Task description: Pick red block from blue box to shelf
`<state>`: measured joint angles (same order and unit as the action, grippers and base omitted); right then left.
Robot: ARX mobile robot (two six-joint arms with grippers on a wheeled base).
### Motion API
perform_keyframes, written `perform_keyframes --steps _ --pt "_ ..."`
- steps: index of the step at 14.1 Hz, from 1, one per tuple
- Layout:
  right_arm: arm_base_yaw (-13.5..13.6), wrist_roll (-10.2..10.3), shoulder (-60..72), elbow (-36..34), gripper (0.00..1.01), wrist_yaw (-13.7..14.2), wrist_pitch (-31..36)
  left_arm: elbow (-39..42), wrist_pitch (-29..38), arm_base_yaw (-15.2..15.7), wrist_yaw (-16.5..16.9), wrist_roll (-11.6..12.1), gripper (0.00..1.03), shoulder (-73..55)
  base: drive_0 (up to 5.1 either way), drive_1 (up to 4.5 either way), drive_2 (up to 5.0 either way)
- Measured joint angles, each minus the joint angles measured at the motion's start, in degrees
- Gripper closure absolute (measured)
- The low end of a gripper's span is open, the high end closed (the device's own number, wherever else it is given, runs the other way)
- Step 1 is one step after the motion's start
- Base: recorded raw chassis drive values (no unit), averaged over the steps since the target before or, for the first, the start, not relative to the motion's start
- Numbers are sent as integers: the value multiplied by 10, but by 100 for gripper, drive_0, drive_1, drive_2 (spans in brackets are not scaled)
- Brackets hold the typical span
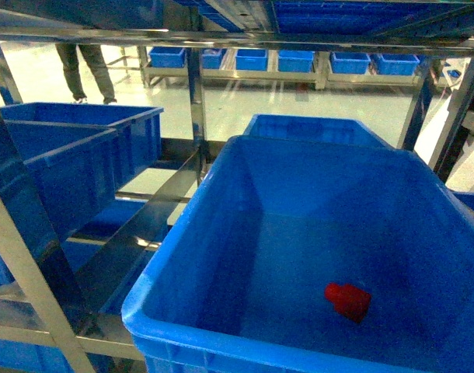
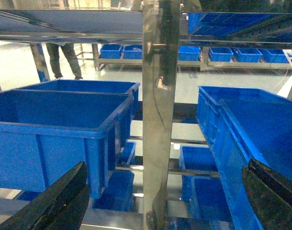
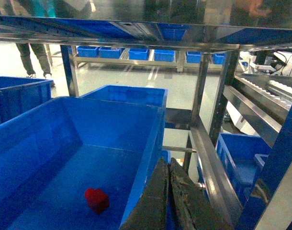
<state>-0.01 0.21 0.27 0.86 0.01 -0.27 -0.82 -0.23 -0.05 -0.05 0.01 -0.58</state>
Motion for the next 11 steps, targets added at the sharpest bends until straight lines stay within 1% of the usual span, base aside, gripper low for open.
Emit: perform_keyframes --steps 2,3,4,6,8,9,10,11 --pt "0 0 0 0 99 0 0 0 0 0 0 0 5 0 0 0 0" --pt "0 0 0 0 89 0 0 0 0 0 0 0 5 0 0 0 0" --pt "0 -1 0 0 76 0 0 0 0 0 0 0 5 0 0 0 0" --pt "0 0 0 0 45 0 0 0 0 0 0 0 5 0 0 0 0" --pt "0 0 0 0 23 0 0 0 0 0 0 0 5 0 0 0 0" --pt "0 -1 0 0 10 0 0 0 0 0 0 0 5 0 0 0 0" --pt "0 0 0 0 1 0 0 0 0 0 0 0 5 0 0 0 0" --pt "0 0 0 0 4 0 0 0 0 0 0 0 5 0 0 0 0"
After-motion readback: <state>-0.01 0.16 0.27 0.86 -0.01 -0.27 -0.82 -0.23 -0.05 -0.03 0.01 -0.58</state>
